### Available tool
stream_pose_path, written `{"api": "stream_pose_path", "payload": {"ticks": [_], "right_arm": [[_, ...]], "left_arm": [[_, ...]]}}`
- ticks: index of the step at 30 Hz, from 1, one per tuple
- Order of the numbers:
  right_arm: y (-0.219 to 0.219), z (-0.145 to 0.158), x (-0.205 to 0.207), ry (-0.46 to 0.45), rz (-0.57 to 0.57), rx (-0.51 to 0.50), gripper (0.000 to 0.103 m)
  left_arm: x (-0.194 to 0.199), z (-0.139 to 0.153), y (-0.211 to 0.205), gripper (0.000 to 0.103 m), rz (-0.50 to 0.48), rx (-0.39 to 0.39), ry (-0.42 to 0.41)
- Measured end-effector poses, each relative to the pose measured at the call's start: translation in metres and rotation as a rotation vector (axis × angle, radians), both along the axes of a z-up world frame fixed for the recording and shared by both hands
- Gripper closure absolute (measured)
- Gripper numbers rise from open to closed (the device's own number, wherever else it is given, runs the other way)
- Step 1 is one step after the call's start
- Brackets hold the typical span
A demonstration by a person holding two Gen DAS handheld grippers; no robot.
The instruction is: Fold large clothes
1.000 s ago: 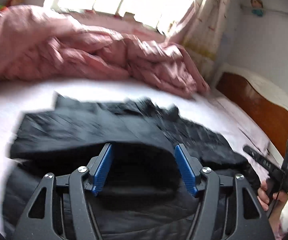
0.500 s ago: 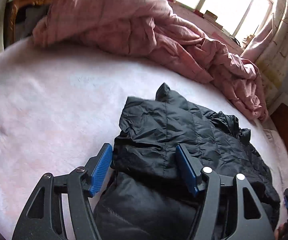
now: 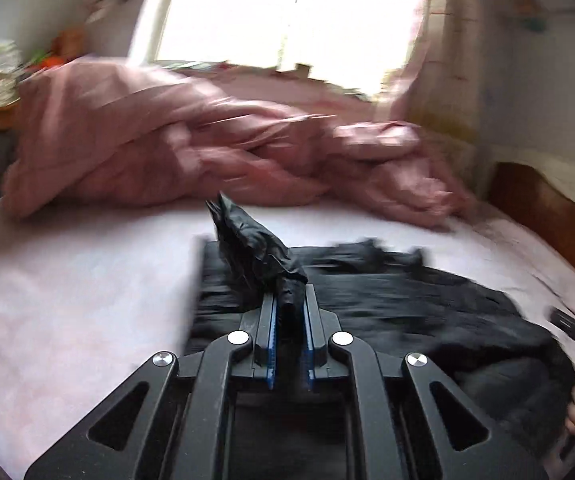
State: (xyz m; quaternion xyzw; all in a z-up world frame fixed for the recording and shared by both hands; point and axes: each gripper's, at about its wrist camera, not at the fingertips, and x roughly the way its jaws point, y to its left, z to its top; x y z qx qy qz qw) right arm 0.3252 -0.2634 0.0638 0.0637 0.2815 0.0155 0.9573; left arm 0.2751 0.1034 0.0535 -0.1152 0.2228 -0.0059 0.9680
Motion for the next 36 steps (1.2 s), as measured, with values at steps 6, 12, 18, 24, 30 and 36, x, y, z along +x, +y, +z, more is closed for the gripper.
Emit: {"api": "stream_pose_path", "payload": {"ticks": [6,12,18,24,30,36], "right_arm": [[0.017,0.01,-0.013,-0.047,0.148,0.015,0.032],[0.035,0.005,-0.013,0.032,0.373,0.199,0.032],[0.051,-0.003,-0.015,0.071,0.455,0.213,0.038],[0.051,-0.005,-0.017,0.081,0.505,0.284,0.055],[0.051,0.011,-0.035,-0.014,0.581,0.3,0.058],[0.073,-0.004,-0.028,0.081,0.604,0.213,0.089]], "left_arm": [[-0.002,-0.005,-0.076,0.093,-0.152,0.132,0.021],[0.002,-0.021,-0.123,0.093,-0.331,0.086,0.113],[0.001,-0.028,-0.147,0.093,-0.439,0.021,0.15],[-0.004,-0.029,-0.157,0.093,-0.451,0.074,0.137],[-0.001,-0.031,-0.153,0.093,-0.451,0.052,0.138],[-0.011,-0.024,-0.153,0.091,-0.482,0.056,0.073]]}}
